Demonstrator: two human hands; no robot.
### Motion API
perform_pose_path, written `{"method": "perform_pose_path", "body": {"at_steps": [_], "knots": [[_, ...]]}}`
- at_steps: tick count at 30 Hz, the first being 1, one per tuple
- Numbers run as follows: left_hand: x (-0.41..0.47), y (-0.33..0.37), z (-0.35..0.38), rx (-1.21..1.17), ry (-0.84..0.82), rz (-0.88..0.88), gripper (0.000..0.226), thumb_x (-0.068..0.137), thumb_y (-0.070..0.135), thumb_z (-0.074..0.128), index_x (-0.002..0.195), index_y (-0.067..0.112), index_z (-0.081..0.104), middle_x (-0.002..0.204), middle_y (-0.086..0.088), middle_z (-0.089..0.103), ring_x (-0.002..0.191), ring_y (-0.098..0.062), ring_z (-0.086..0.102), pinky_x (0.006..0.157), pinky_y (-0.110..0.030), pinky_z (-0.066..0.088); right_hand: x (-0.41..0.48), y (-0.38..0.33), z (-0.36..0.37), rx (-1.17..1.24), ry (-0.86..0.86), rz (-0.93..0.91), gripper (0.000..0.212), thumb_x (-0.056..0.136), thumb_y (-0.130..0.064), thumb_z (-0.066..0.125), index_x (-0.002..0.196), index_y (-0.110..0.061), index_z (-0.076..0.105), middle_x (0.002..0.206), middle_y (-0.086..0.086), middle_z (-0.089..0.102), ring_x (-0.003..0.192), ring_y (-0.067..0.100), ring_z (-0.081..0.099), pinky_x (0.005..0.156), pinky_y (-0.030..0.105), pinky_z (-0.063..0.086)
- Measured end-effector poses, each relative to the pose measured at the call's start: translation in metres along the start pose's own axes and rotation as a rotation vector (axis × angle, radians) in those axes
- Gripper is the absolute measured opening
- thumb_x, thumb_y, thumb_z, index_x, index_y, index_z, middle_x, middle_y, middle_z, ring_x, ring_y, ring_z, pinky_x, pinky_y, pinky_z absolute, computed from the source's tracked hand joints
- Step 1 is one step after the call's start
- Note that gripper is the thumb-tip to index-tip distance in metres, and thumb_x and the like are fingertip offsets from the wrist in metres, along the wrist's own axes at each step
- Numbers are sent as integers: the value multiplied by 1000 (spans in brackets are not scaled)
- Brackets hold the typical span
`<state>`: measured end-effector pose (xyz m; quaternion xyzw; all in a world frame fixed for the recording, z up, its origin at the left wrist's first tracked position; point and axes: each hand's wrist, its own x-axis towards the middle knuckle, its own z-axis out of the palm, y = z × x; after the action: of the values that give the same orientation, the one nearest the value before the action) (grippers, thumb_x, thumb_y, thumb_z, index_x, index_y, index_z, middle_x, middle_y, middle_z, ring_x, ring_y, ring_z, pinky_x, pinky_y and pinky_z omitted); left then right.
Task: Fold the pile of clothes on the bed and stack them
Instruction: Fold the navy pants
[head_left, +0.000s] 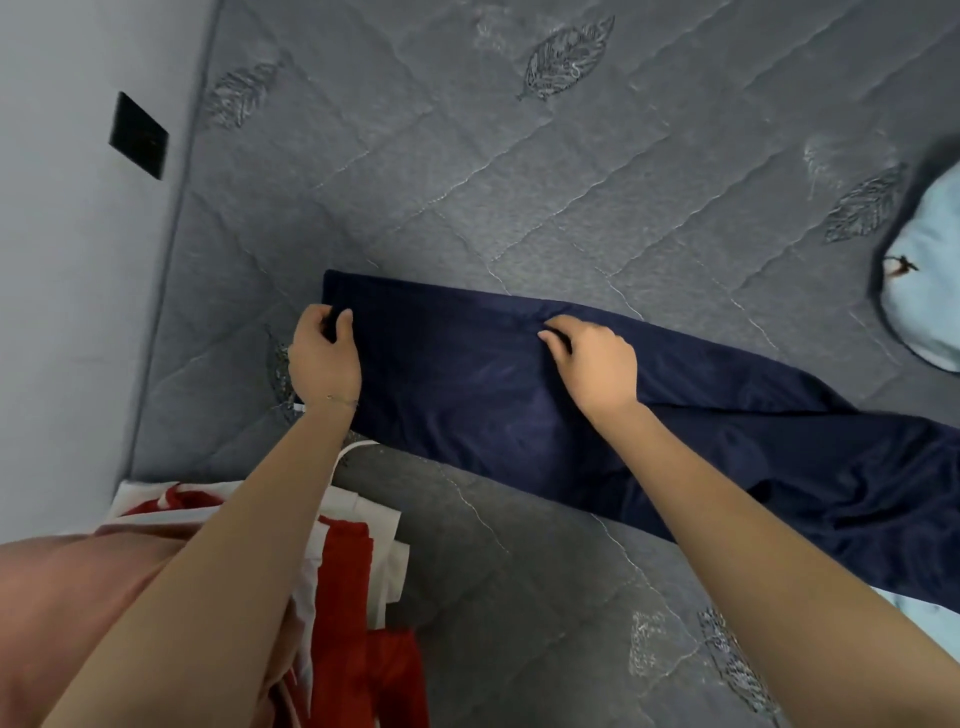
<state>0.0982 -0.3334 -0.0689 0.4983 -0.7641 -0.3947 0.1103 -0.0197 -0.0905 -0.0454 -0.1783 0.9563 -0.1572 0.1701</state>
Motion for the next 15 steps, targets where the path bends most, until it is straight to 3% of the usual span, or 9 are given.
{"method": "perform_pose_path", "body": {"at_steps": [4, 15], "knots": [[12, 2, 0, 34, 26, 31, 27, 102, 29, 48, 106, 6, 60, 95, -1, 61, 86, -16, 56, 73, -31, 44, 13, -8, 2, -16, -1, -10, 30, 102, -38, 47, 118, -21, 66, 110, 5, 70, 99, 30, 64, 73, 35, 43], [37, -8, 5, 193, -3, 154, 30, 103, 31, 46, 108, 4, 58, 103, -11, 65, 86, -22, 57, 71, -33, 43, 35, -6, 23, -97, 107, -124, 24, 100, -30, 51, 107, -16, 70, 102, 4, 69, 92, 31, 62, 83, 38, 31]]}}
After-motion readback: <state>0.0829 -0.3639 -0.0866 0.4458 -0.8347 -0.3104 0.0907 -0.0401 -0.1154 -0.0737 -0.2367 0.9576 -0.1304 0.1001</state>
